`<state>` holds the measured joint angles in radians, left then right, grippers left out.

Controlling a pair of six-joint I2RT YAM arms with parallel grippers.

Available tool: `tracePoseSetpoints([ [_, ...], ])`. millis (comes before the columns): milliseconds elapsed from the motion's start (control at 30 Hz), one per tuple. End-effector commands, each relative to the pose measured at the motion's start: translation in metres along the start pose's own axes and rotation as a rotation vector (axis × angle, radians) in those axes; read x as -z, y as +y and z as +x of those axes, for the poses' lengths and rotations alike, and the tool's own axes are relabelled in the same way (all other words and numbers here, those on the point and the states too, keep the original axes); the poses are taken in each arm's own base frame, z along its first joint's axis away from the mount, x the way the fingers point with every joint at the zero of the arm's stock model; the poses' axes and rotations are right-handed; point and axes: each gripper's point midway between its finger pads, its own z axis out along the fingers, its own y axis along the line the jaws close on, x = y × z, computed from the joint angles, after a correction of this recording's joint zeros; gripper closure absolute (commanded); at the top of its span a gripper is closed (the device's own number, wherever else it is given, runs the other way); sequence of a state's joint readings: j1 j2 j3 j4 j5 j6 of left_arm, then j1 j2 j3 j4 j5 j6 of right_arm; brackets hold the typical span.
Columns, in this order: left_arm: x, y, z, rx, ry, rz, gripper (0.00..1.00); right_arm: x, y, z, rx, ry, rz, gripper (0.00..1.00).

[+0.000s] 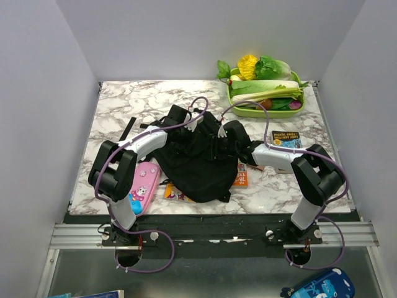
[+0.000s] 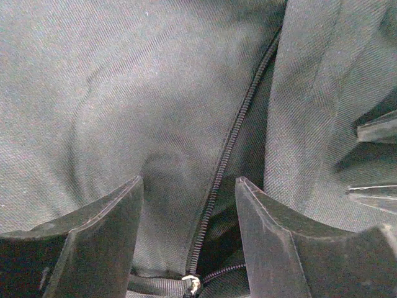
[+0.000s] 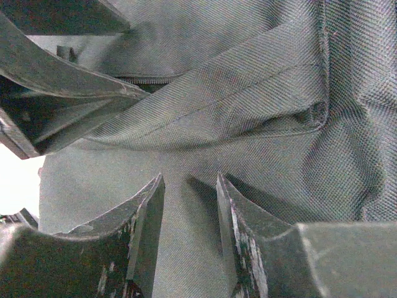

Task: Pack the student bag
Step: Unzip the student bag at the center of the board.

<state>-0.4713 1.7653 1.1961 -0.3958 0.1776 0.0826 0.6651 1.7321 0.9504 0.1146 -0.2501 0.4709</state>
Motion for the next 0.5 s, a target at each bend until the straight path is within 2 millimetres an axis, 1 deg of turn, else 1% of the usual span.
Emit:
tracePoseSetpoints([
  [0,0.0,-0.008,0.009,-0.015,0.009,0.033,0.3,0.008,0.009,0.0,-0.008,-0.006,-0.044,0.52],
  [167,-0.005,0.003,0.007,-0.024,-0.003,-0.024,0.29,0.008,0.009,-0.002,-0.015,-0.01,-0.043,0.52],
  [233,-0.009,0.005,0.003,-0.041,-0.019,-0.039,0.29,0.009,0.005,-0.01,-0.04,-0.044,-0.01,0.53],
  [267,-0.011,0.005,0.006,-0.047,-0.015,-0.043,0.29,0.009,0.004,-0.015,-0.053,-0.059,0.002,0.53],
  [367,-0.015,0.007,0.011,-0.056,-0.009,-0.051,0.36,0.007,0.001,-0.028,-0.099,-0.098,0.042,0.53],
  [400,-0.016,0.006,0.013,-0.059,-0.007,-0.046,0.42,0.007,0.004,-0.038,-0.106,-0.108,0.05,0.53],
  [433,-0.016,0.006,0.013,-0.062,-0.013,-0.046,0.44,0.006,0.001,-0.042,-0.137,-0.117,0.082,0.53],
  [467,-0.016,0.004,0.017,-0.063,-0.007,-0.041,0.46,0.006,0.0,-0.045,-0.144,-0.117,0.087,0.53],
])
